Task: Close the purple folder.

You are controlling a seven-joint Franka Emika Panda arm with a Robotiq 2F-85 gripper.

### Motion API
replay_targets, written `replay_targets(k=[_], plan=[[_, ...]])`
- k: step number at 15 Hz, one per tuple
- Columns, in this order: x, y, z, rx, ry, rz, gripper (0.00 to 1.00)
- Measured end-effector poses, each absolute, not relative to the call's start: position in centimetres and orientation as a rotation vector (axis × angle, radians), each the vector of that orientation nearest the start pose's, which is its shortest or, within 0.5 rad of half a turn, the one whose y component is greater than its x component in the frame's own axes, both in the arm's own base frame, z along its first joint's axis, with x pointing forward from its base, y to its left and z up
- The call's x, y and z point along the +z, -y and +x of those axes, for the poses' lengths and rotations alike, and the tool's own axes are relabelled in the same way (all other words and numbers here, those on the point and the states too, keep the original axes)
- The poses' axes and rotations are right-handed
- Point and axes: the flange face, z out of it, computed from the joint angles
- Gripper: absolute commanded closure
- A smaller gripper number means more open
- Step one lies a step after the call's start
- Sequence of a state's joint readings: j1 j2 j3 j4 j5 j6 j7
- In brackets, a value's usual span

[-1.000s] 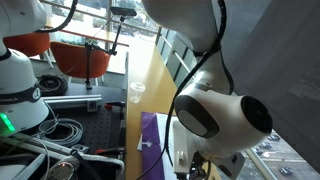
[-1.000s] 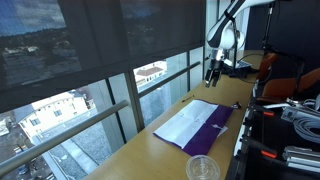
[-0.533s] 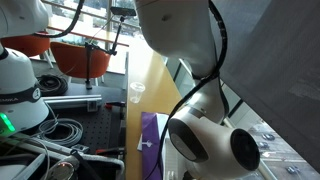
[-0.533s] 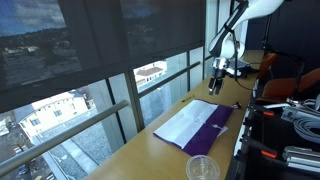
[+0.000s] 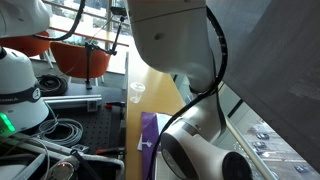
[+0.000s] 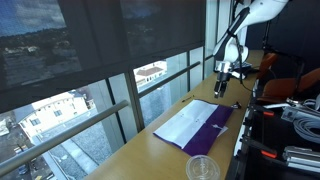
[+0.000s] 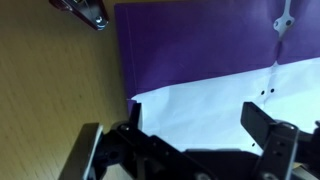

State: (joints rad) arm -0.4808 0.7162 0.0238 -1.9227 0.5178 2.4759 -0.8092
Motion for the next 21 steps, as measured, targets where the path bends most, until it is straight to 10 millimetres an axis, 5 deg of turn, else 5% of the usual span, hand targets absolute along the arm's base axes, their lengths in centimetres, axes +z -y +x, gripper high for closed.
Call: replay_targets(k=[11, 21], plan=[[5.5, 27.7, 51.2, -0.077, 0.062, -2.739, 0.00], [2.4, 28.5, 52.5, -0.086, 0.078, -2.729, 0.00]])
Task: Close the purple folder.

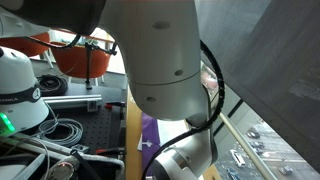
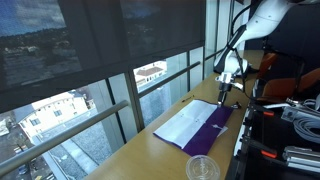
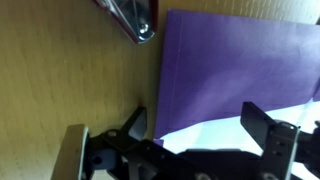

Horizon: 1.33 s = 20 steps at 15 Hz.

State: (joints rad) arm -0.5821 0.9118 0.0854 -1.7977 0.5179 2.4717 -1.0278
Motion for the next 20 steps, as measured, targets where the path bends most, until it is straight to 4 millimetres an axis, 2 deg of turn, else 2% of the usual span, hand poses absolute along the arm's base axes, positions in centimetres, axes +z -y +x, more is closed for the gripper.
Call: replay_targets(k=[8, 9, 11, 14, 17, 20], plan=[[1.5, 28.0, 53.1, -0.091, 0.046, -2.688, 0.00], [1.5, 27.7, 53.3, -0.092, 0.044, -2.680, 0.22], [1.4, 26.8, 53.7, -0.092, 0.039, -2.667, 0.32], [1.5, 25.9, 54.3, -0.094, 0.031, -2.653, 0.56], [1.7, 25.7, 54.8, -0.101, 0.022, -2.652, 0.80], [2.6, 25.3, 55.6, -0.103, -0.004, -2.661, 0.99]])
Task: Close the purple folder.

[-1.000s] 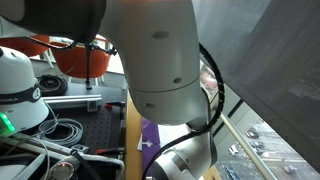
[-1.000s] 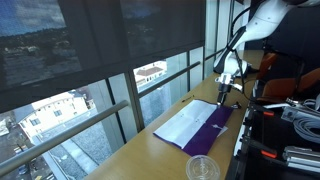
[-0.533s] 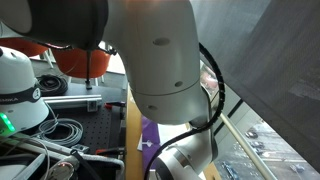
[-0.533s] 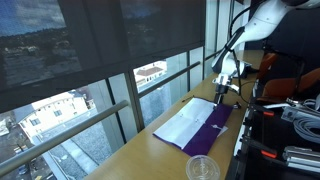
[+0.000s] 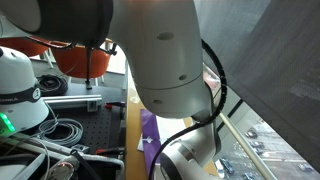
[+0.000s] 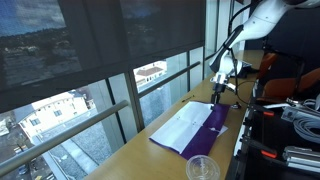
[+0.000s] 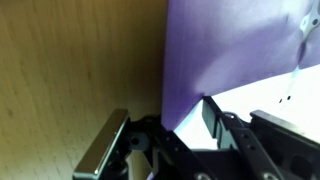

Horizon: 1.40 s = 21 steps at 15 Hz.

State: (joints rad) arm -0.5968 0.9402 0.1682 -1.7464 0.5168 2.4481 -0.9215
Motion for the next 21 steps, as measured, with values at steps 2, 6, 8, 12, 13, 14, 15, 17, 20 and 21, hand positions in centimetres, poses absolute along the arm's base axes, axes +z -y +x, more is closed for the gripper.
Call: replay_targets(k=[2, 6, 8, 12, 13, 14, 15, 17, 20, 21], plan=[[4.3, 24.8, 56.5, -0.107, -0.013, -2.679, 1.00], [11.0, 22.8, 58.9, -0.120, 0.008, -2.769, 0.99], [15.2, 21.5, 59.8, -0.124, 0.048, -2.844, 0.99], [22.7, 18.6, 60.3, -0.098, 0.176, -2.995, 0.99], [24.1, 17.8, 60.2, -0.083, 0.217, -3.030, 0.99], [25.2, 16.9, 60.1, -0.068, 0.264, -3.067, 0.99], [26.0, 16.0, 60.0, -0.054, 0.313, -3.102, 0.99], [27.0, 14.2, 59.8, -0.023, 0.425, -3.168, 0.99], [27.2, 13.0, 59.8, -0.030, 0.610, -3.265, 0.99], [27.1, 13.0, 59.8, -0.062, 0.673, -3.294, 0.99]])
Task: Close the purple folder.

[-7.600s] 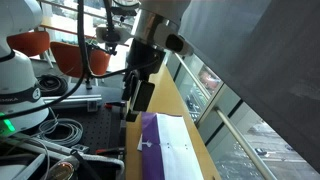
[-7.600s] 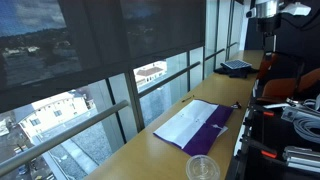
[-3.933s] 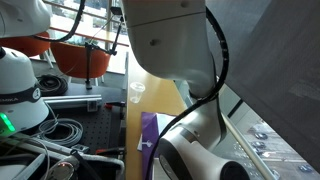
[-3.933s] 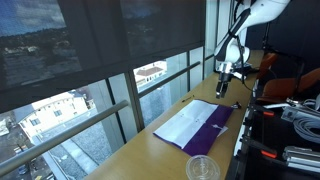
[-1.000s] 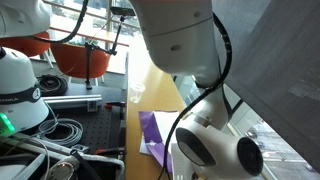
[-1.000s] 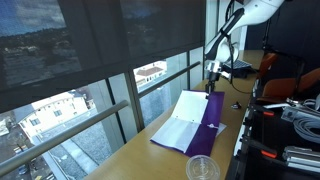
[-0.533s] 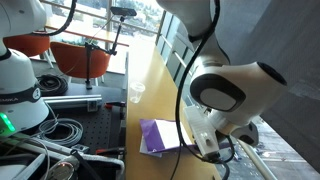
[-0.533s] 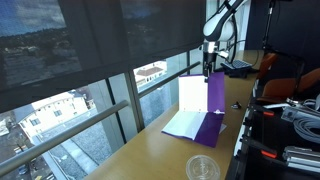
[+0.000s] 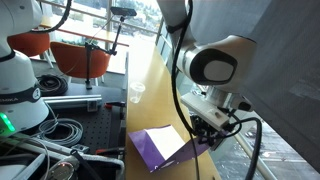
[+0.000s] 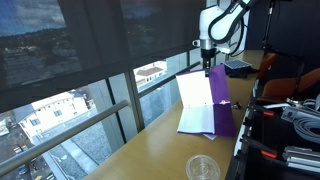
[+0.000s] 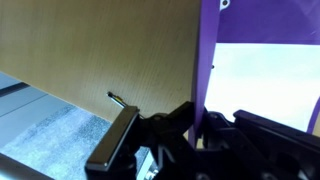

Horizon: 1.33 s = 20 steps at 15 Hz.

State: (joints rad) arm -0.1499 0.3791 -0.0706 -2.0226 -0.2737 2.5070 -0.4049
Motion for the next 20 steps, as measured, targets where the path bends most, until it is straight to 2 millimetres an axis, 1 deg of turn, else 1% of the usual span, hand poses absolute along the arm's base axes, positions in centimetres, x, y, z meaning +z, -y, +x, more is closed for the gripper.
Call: replay_targets(k=[2, 4, 7, 10, 14, 17, 20], plan=[[26.8, 13.3, 59.7, -0.156, 0.778, -3.332, 0.99], [26.2, 13.3, 59.2, -0.242, 0.835, -3.342, 0.99], [24.8, 12.5, 58.0, -0.314, 0.880, -3.334, 0.99], [23.5, 11.7, 56.9, -0.357, 0.983, -3.327, 0.99], [23.6, 10.8, 56.7, -0.416, 1.200, -3.324, 0.99], [23.7, 9.5, 56.6, -0.451, 1.372, -3.306, 0.99], [23.5, 8.2, 56.3, -0.474, 1.482, -3.291, 0.99]])
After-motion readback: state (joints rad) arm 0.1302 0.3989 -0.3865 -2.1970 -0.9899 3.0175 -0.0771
